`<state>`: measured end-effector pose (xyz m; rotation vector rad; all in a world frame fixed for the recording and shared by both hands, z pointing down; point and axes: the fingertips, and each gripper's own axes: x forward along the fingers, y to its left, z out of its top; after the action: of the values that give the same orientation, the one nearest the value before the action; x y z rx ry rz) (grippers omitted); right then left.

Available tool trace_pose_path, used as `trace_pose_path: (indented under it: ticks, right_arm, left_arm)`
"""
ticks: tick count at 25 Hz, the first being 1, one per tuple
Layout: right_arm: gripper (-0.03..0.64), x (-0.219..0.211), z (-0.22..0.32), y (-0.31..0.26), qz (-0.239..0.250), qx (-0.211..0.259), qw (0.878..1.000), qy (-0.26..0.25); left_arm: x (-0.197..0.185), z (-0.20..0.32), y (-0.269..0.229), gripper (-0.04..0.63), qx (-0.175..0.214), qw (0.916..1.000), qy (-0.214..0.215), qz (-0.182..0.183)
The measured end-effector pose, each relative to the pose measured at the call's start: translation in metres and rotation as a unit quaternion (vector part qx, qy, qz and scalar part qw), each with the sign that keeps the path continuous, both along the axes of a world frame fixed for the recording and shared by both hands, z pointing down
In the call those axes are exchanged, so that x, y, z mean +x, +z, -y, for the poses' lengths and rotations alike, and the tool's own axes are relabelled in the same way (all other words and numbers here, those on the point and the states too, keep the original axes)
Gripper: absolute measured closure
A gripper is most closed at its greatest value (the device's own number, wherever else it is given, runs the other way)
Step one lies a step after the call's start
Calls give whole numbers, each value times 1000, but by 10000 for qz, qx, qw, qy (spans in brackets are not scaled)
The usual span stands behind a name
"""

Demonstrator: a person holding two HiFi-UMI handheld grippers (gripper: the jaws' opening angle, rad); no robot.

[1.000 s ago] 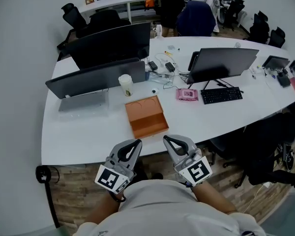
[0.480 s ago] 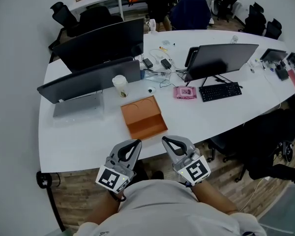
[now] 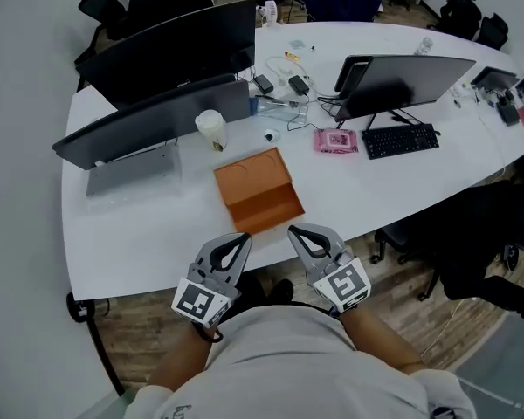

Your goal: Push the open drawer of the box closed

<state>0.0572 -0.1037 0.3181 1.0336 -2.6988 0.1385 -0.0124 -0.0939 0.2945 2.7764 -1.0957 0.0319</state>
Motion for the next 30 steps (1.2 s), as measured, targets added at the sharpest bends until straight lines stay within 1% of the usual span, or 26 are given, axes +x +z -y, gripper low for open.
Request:
trace_pose_path:
  ticks: [3, 6, 12, 13, 14, 21, 25, 30]
  right_arm:
    - [614, -3, 11, 27, -112, -215, 9997, 23]
    - [614, -5, 19, 56, -211, -428, 9988, 72]
    - [612, -2, 27, 96, -339, -796, 9959, 249]
    - [608, -2, 28, 102, -345, -839, 9955, 270]
    - [583, -3, 30, 107, -350, -879, 9951, 292]
    - [568, -1, 36, 153, -438, -1218, 9906, 452]
    - [552, -1, 36, 183, -494, -1468, 9870, 433]
    - [545, -1, 33, 219, -608, -1769, 9814, 435]
  left_arm:
    - [-4, 11, 26, 597, -212, 9997, 75, 114]
    - [-9, 19, 54, 597, -449, 9988, 148, 155]
    - [-11, 23, 93, 597, -751, 9965, 299, 224]
    - [-11, 24, 98, 597, -790, 9961, 316, 235]
    - [-12, 25, 103, 597, -820, 9958, 327, 246]
    - [-16, 31, 147, 597, -1095, 9926, 413, 326]
    - [-20, 35, 169, 597, -1202, 9910, 417, 404]
    - [-21, 35, 197, 597, -1397, 9883, 448, 411]
